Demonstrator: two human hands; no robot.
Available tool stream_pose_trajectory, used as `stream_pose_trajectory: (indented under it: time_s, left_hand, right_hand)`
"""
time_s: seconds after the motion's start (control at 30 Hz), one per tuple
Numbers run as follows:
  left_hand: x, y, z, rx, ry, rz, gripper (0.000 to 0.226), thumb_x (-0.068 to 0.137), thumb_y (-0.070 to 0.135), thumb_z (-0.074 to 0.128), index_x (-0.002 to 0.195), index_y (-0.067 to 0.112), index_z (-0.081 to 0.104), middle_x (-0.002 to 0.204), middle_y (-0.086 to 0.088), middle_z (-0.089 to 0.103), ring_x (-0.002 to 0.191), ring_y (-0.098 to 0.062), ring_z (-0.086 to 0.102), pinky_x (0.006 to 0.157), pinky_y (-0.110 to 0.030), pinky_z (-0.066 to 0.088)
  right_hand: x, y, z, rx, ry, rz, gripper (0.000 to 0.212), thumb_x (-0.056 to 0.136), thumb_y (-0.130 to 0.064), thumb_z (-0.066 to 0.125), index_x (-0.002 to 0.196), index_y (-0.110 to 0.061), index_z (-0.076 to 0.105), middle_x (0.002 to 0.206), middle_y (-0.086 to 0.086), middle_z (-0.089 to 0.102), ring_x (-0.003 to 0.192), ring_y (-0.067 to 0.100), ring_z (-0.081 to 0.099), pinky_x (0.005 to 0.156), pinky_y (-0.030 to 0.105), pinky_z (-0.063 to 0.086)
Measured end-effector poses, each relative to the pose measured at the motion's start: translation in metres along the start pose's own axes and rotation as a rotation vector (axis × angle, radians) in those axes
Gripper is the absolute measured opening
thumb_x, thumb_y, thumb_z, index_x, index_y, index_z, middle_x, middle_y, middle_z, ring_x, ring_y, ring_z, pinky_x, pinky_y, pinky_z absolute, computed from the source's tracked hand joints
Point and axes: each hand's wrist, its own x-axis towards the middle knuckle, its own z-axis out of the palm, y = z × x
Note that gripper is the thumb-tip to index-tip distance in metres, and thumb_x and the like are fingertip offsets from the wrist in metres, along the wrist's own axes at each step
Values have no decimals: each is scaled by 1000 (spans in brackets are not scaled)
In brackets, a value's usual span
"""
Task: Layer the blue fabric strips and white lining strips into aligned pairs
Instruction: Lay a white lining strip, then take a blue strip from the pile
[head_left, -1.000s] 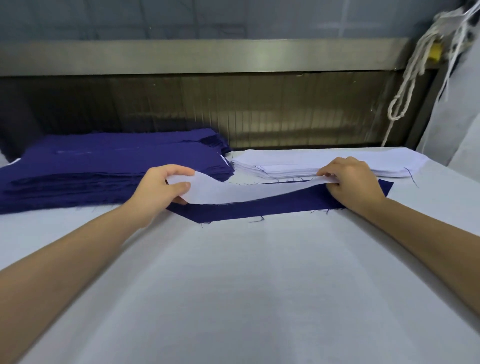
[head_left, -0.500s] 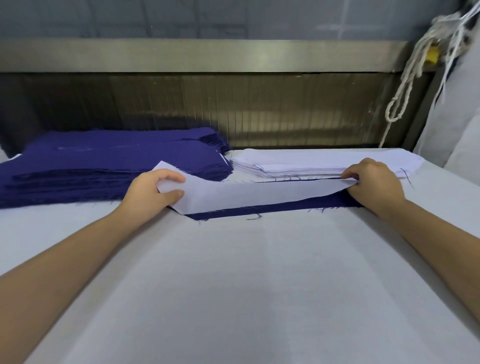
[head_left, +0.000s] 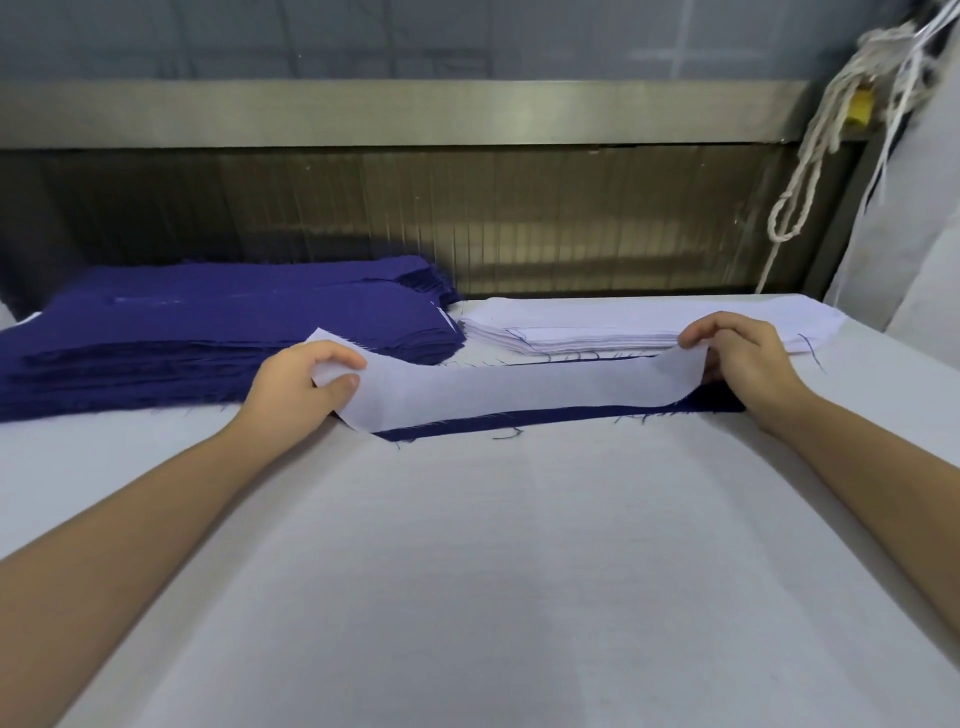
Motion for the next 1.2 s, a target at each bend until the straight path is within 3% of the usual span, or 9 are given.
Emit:
stream_pose_trajectory:
  time_s: [0.2, 0.27, 0.37, 0.5, 0.6, 0.73, 0.87, 0.97, 1.2]
  left_hand:
    - [-1, 2, -1, 32, -60, -11, 19, 82, 10, 68, 91, 26, 68, 97, 8, 64, 91, -12, 56, 70, -20, 39]
    - [-1, 3, -2, 26, -81, -13, 20, 81, 9, 69, 89, 27, 69, 95, 7, 64, 89, -13, 57, 69, -19, 41]
    - [-1, 4, -3, 28, -91, 2, 21, 81, 10, 70, 89, 29, 68, 94, 7, 64, 89, -15, 57, 70, -22, 42]
    - [-2, 5, -4, 39, -86, 28, 23, 78, 10, 73, 89, 30, 67, 100, 11, 64, 96, -7, 55, 85, -24, 39]
    - [-3, 7, -4, 15, -88, 48, 23, 78, 9, 73, 86, 31, 67, 92, 19, 63, 80, 11, 54, 72, -13, 37]
    - [-3, 6, -2, 14, -77, 30, 20, 82, 10, 70, 88, 28, 69, 97, 12, 65, 85, 0, 57, 75, -19, 39]
    - [-2, 7, -4, -60, -81, 29, 19, 83, 9, 69, 89, 27, 70, 91, 6, 69, 67, -7, 63, 62, -6, 44]
    - [-3, 7, -5, -125, -82, 41, 24, 85, 7, 66, 87, 31, 70, 90, 9, 68, 53, -3, 59, 56, -7, 45]
    - [-1, 5, -2, -136, -91, 12, 24, 88, 3, 61, 85, 25, 71, 67, 13, 63, 49, -2, 51, 53, -10, 41]
  right_hand:
    - [2, -1, -5, -194, -28, 26, 22, 89, -21, 49, 77, -11, 65, 77, -6, 64, 80, 12, 53, 75, 29, 40]
    - [3, -1, -5, -344, -38, 34, 11, 85, -9, 55, 79, -11, 64, 75, -8, 60, 79, 14, 52, 75, 28, 38]
    - [5, -2, -4, -452, -14, 56, 21, 82, 3, 52, 82, -13, 65, 76, -2, 58, 83, 18, 52, 76, 26, 37]
    - [5, -4, -6, -482, 48, 48, 26, 83, 7, 46, 83, -10, 65, 77, 0, 56, 82, 20, 50, 76, 29, 39]
    - [5, -5, -10, -504, 83, 9, 25, 84, 5, 46, 81, -11, 66, 80, 2, 57, 81, 20, 50, 74, 30, 40]
    - [4, -6, -12, -547, 75, 11, 23, 83, 2, 49, 79, -13, 65, 72, -1, 55, 78, 21, 50, 73, 30, 40]
    - [4, -7, -13, -584, 59, 19, 21, 82, 1, 50, 79, -13, 64, 74, 5, 57, 74, 23, 51, 68, 28, 38]
    - [5, -8, -15, -598, 60, 18, 23, 80, 3, 49, 79, -14, 65, 73, 5, 57, 73, 23, 51, 67, 28, 38]
    - [7, -8, -18, -533, 58, 48, 24, 81, 4, 49, 77, -13, 66, 69, 2, 56, 73, 21, 50, 69, 29, 40]
